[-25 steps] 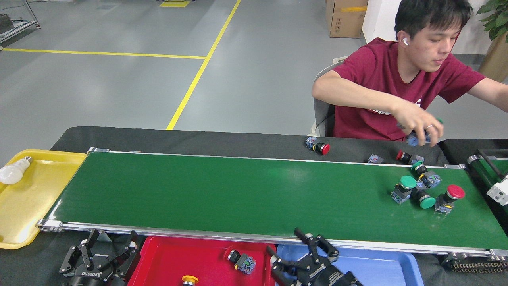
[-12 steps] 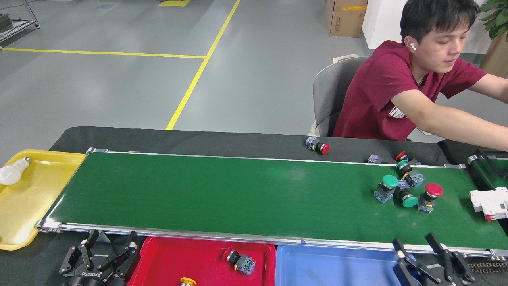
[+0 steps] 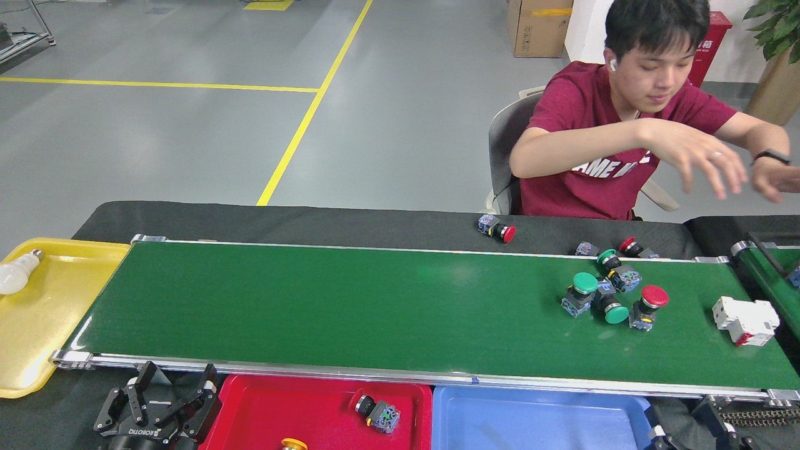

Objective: Pick switch part from conveyor to tray

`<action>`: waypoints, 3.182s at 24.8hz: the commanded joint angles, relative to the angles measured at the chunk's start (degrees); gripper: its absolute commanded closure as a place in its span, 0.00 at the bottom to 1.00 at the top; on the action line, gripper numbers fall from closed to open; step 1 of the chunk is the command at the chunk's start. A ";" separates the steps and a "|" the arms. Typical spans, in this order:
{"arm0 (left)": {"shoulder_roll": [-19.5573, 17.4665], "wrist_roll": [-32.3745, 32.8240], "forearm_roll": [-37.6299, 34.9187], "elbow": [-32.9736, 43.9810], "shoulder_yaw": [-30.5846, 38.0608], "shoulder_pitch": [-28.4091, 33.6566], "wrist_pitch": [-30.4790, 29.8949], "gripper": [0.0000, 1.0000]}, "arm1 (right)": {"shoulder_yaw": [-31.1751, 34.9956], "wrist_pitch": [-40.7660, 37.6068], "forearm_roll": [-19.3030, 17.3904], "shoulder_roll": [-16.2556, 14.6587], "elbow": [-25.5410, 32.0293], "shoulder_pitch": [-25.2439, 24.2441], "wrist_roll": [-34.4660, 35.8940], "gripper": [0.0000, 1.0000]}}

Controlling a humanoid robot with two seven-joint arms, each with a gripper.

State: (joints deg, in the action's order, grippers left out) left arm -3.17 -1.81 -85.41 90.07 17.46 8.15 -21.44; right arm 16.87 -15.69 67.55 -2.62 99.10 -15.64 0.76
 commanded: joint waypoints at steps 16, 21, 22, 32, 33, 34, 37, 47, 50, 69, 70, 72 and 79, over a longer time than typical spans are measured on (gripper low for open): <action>-1.57 -0.21 -0.02 -1.21 -0.06 -1.20 -0.18 0.00 | -24.42 33.44 4.43 0.24 -30.80 32.60 -3.66 0.10; -1.57 -0.21 -0.02 -1.48 -0.06 -1.64 -0.18 0.00 | -26.97 35.90 4.16 2.09 -40.56 40.43 -1.91 0.12; -1.57 -0.21 -0.02 -1.48 -0.06 -1.64 -0.18 0.00 | -27.68 35.55 3.99 2.00 -40.57 40.52 -2.35 0.19; -1.66 -0.12 -0.02 -1.48 0.03 -1.55 -0.18 0.00 | -30.40 27.20 3.02 1.39 -35.73 39.20 -4.72 0.62; -1.66 -0.21 -0.02 -1.48 0.03 -1.55 -0.18 0.00 | -30.40 25.80 2.93 1.39 -33.27 38.06 -5.51 0.62; -1.66 -0.12 -0.02 -1.48 0.03 -1.55 -0.18 0.00 | -30.40 24.56 2.58 1.30 -30.46 36.83 -6.48 0.62; -1.75 -0.12 -0.02 -1.39 0.03 -1.47 -0.18 0.00 | -30.49 17.62 1.53 0.42 -17.63 29.44 -8.32 0.62; -1.57 0.06 -0.02 -1.39 -0.14 -1.64 -0.27 0.00 | -42.88 -0.22 2.58 2.18 -2.33 13.97 -11.49 0.46; -1.49 0.23 -0.02 -1.30 -0.58 -1.99 -0.27 0.00 | -49.21 4.96 2.67 3.76 -2.51 13.89 -13.51 0.08; 5.28 3.31 -8.81 -6.49 -30.73 -19.40 1.49 0.00 | -34.27 20.35 2.85 2.88 -0.22 19.42 -10.08 0.09; 6.78 3.31 -10.30 -8.95 -30.64 -20.10 1.66 0.00 | -31.46 20.35 2.85 1.65 -0.22 19.16 -7.88 0.09; 8.18 3.31 -12.15 -12.73 -30.73 -22.12 2.72 0.00 | -26.01 20.43 2.85 -0.81 -0.40 17.93 -3.84 0.09; 9.06 3.31 -11.88 -18.97 -30.55 -27.75 4.30 0.00 | -12.21 17.80 2.14 -3.80 -0.58 7.12 1.17 0.06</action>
State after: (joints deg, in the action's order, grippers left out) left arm 5.38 1.71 -97.43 71.42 -13.29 -18.05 -17.82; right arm 3.87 3.76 69.90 -5.53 97.96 -7.88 0.42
